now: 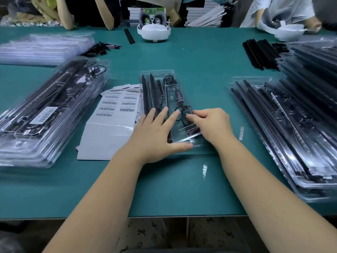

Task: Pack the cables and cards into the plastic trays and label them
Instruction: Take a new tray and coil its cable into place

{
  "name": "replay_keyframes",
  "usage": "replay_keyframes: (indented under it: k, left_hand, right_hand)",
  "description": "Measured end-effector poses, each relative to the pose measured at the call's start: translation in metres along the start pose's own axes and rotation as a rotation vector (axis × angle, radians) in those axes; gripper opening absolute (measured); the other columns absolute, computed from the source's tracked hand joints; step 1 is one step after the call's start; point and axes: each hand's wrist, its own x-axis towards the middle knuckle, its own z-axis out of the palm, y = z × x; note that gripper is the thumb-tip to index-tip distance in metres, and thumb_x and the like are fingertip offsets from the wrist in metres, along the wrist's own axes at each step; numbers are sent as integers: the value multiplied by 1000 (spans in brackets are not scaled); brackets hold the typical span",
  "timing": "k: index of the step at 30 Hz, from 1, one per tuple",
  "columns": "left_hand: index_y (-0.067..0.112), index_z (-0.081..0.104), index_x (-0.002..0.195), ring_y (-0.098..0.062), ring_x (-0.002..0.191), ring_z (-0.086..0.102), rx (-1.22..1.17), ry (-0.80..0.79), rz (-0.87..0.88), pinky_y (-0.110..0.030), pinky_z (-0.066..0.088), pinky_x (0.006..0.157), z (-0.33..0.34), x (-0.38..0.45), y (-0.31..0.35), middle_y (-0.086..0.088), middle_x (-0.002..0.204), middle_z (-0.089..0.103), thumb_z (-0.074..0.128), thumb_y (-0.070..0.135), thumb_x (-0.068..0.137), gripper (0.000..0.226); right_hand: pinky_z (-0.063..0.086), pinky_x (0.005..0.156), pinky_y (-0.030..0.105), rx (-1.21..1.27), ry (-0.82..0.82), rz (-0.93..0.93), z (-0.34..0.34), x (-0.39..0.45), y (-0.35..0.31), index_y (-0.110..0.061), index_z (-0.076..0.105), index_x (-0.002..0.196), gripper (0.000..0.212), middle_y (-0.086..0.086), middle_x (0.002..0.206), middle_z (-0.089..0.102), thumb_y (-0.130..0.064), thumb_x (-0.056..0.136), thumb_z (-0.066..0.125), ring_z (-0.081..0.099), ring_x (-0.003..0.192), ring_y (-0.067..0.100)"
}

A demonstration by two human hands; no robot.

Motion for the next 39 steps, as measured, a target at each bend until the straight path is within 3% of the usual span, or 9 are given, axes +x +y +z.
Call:
replay_keyframes:
  k: [5, 9, 16, 23, 25, 28, 33, 36, 39]
  left_hand:
    - [47, -4, 147, -22, 146, -6, 46, 9, -7, -43, -4, 116, 3, 4, -2, 9, 160, -5, 14, 97, 55, 107]
    - [46, -2, 148, -22, 146, -6, 29, 22, -3, -43, -4, 115, 2, 2, -2, 9, 160, -3, 11, 98, 56, 106]
    - [45, -4, 148, -22, 146, -9, 8, -11, 4, -44, -5, 116, 0, 2, -1, 16, 159, -6, 8, 91, 63, 98]
    - [49, 1, 147, -22, 146, -7, -13, -44, 9, -46, -4, 117, -4, 1, 0, 26, 156, -2, 14, 89, 65, 92]
    - [50, 4, 147, -23, 146, -6, -16, -54, 11, -46, -4, 117, -6, 2, 0, 27, 156, 1, 19, 90, 65, 93]
    - [52, 7, 146, -24, 146, -5, -32, -77, 12, -45, -4, 115, -9, 4, -1, 26, 156, 3, 31, 90, 68, 90]
    - [58, 9, 142, -21, 146, -8, -81, -106, 35, -43, -6, 114, -13, 3, -2, 28, 155, 3, 35, 86, 66, 85]
    - [58, 9, 142, -21, 146, -9, -72, -129, 36, -42, -7, 114, -15, 2, -2, 28, 155, 3, 28, 89, 58, 92]
    - [59, 8, 142, -20, 146, -10, -65, -131, 33, -42, -7, 114, -16, 2, -2, 27, 155, 2, 25, 89, 55, 94]
  right_hand:
    - [47, 90, 30, -19, -196, 18, -29, 0, 11, -35, 71, 98, 17, -8, 97, 69, -33, 81, 71, 62, 96, 11]
    - [43, 61, 20, -49, -55, 18, -31, -7, 17, -31, 70, 69, 14, -17, 67, 67, -42, 70, 79, 60, 70, 1]
    - [39, 53, 9, 120, -243, -45, -31, -9, 16, -33, 72, 87, 21, -11, 72, 60, -26, 70, 83, 51, 52, -1]
    - [15, 60, -10, -171, -177, -147, -23, -10, 12, -36, 67, 116, 31, -14, 92, 49, -38, 85, 68, 47, 79, -7]
    - [13, 60, -3, -242, -216, -148, -22, -12, 12, -43, 61, 122, 32, -12, 114, 44, -45, 90, 59, 41, 101, 2]
    - [14, 99, 25, -390, -307, -175, -23, -10, 14, -51, 51, 128, 32, -12, 142, 35, -44, 98, 43, 18, 132, 9]
    - [9, 82, 25, 21, -311, 66, -25, -3, 6, -39, 68, 110, 48, -29, 120, 52, -54, 84, 30, 26, 135, 15]
    - [16, 108, 34, -56, -228, 32, -17, -2, 3, -40, 71, 84, 35, -14, 133, 49, -49, 95, 38, 28, 132, 17]
    - [18, 110, 36, -157, -196, -24, -10, -3, 2, -38, 71, 92, 27, -6, 135, 48, -41, 96, 45, 28, 131, 21]
